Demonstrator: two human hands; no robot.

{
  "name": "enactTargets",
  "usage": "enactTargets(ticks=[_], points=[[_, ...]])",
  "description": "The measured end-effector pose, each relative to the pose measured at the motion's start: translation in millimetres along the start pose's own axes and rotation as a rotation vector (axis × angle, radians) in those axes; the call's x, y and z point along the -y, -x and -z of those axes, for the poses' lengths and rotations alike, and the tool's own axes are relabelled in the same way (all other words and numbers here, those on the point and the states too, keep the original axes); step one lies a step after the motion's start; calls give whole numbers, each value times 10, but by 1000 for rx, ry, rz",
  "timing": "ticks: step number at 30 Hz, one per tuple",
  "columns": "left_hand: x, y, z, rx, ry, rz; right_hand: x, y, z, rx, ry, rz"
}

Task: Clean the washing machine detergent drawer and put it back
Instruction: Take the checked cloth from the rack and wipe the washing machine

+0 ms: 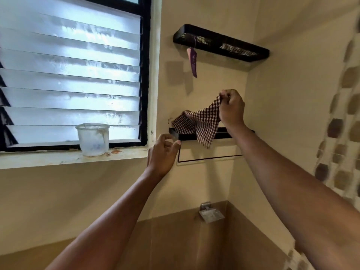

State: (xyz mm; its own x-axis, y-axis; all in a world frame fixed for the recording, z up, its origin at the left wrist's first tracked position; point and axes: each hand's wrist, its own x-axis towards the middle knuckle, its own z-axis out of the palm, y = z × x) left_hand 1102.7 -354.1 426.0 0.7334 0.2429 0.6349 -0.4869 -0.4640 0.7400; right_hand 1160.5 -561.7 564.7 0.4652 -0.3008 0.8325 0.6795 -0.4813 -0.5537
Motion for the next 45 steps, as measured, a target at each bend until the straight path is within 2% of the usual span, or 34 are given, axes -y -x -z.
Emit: enactTargets(ticks=[4, 7, 9, 12, 14, 16, 20, 22, 24, 26, 28, 29, 32, 34, 38, 40, 42, 45], points=[[-351, 236, -146, 77, 166, -54, 212, 317, 267, 64, 36, 140], [-599, 565, -180, 107, 69, -94, 384, 516, 527, 230, 98, 172], [-674, 811, -158, 189, 71, -76, 467, 670, 695, 345, 109, 123], [-791, 1276, -86, 468, 219, 68, 563, 1012, 1019, 489, 63, -48], [-880, 1607, -56, 623, 290, 148, 602, 1241, 1241, 550, 32, -135], [-991, 1948, -27, 707, 340, 231, 672, 1496, 1518, 583, 1, -194], [-1249, 2606, 91, 694, 493, 396, 841, 1930, 2112, 547, -174, -327], [-1426, 2924, 145, 610, 578, 467, 899, 2195, 2467, 573, -313, -425], [-1596, 3237, 193, 513, 595, 515, 874, 2550, 2816, 714, -482, -585], [-1687, 3611, 246, 462, 583, 586, 802, 3046, 3185, 946, -639, -787], [-1666, 4062, 358, 418, 537, 670, 684, 3651, 3451, 1077, -675, -929], [-1624, 4278, 414, 403, 496, 717, 658, 3911, 3509, 1105, -619, -952], [-1464, 4936, 712, 294, 334, 921, 750, 4603, 3539, 1162, -393, -960], [-1324, 5252, 902, 265, 279, 1009, 832, 4868, 3475, 1143, -370, -1025], [-1209, 5978, 1477, 270, 155, 1127, 1104, 5419, 3371, 1308, -326, -1053], [-1183, 6286, 1706, 242, 134, 1059, 1262, 5624, 3353, 1389, -373, -1037], [-1187, 6534, 1885, 220, 1, 946, 1396, 5784, 3337, 1495, -387, -961], [-1310, 6813, 2109, 201, -216, 895, 1669, 5980, 3334, 1720, -265, -693]])
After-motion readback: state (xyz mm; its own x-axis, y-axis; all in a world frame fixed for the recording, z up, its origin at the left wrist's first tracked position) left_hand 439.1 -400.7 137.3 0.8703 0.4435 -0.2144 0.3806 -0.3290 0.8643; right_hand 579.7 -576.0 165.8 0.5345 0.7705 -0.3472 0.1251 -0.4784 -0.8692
